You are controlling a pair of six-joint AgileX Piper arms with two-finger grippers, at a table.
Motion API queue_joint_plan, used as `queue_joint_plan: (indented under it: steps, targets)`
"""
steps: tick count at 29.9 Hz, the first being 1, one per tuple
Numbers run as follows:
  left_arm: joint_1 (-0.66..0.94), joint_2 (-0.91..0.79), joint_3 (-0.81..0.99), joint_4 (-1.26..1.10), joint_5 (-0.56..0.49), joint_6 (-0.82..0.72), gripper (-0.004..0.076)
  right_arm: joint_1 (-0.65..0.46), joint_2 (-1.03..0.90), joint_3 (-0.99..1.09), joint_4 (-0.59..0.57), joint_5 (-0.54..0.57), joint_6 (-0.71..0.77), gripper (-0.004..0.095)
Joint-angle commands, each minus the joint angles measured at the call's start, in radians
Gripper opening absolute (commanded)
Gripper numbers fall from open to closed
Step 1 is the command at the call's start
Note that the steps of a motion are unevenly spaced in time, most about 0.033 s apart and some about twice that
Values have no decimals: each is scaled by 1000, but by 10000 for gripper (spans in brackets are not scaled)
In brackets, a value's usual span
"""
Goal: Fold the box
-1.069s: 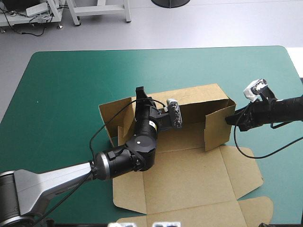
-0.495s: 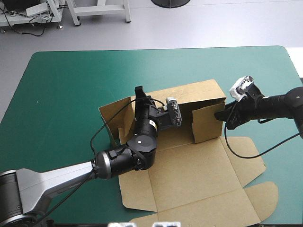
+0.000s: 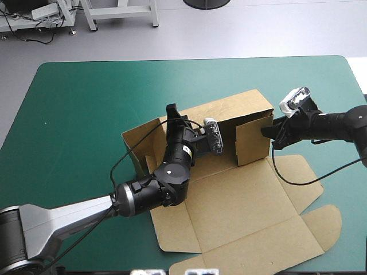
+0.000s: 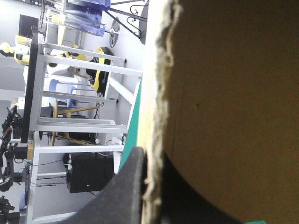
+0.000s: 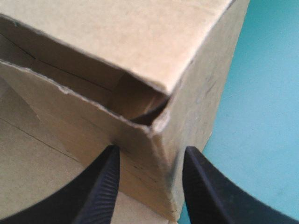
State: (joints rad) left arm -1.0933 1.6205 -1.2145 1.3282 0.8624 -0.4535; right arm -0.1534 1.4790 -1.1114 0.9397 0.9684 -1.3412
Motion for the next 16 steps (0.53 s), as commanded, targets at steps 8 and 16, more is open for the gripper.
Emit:
queue_joint_plan:
  steps: [8,16]
  targets:
    - [-15,-39,-27,17,-132,-29,-6,2,93,-28,250,-23,-125,399]
    - [-15,-39,-27,-4,-142,-26,-6,2,131,-28,386,-23,-241,275]
